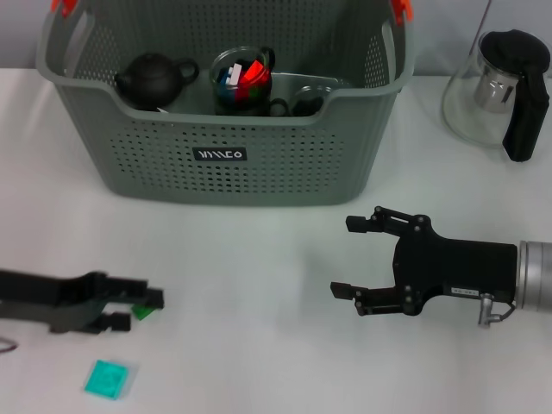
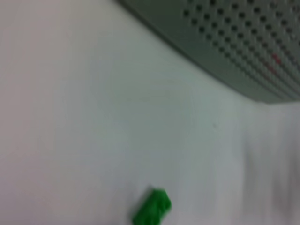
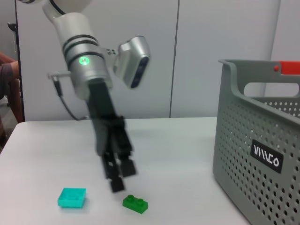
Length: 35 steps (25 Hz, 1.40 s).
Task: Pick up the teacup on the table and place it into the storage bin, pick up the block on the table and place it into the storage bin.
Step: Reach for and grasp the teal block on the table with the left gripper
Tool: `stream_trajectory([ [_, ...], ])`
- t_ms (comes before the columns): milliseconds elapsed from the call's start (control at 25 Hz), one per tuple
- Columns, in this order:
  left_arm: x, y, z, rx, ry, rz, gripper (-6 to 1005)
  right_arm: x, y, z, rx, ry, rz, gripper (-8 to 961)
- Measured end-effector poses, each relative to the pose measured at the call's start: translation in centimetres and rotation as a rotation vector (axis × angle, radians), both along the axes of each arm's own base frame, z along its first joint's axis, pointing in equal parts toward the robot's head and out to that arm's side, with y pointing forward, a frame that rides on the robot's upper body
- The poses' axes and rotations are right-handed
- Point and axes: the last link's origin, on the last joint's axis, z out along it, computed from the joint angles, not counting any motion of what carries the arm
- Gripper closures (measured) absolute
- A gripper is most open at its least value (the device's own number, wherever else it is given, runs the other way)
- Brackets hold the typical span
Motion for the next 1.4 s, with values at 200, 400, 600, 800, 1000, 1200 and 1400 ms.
stream_trajectory([
  [200, -0.7, -3.7, 2.0, -0.025, -0.080, -0.044, 236, 0.1, 0.1, 0.0, 0.003, -0.004, -0.004, 12],
  [400, -2.2, -6.4, 2.4, -0.052, -0.078, 0.014, 236, 0.1, 0.1, 0.0, 0.004, -0.005, -0.004, 11],
  [600, -3.4, -7.9, 3.0, -0.017, -0.060, 0.072, 237, 0.2, 0.1, 0.1, 0.005, -0.006, -0.005, 12],
  [800, -4.2, -8.0, 3.2, 0.000, -0.037, 0.132, 237, 0.3, 0.0, 0.1, 0.005, -0.007, -0.011, 12],
  [1000, -4.3, -7.9, 3.0, -0.009, -0.026, 0.154, 237, 0.5, -0.1, 0.1, 0.006, -0.008, -0.014, 12],
  [1200, -3.5, -6.6, 0.9, -0.045, -0.044, 0.130, 237, 0.5, -0.2, 0.1, 0.006, -0.008, -0.015, 11],
  [1400, -2.6, -4.8, -0.8, -0.087, -0.030, 0.095, 237, 0.5, -0.2, 0.1, 0.006, -0.007, -0.015, 11],
])
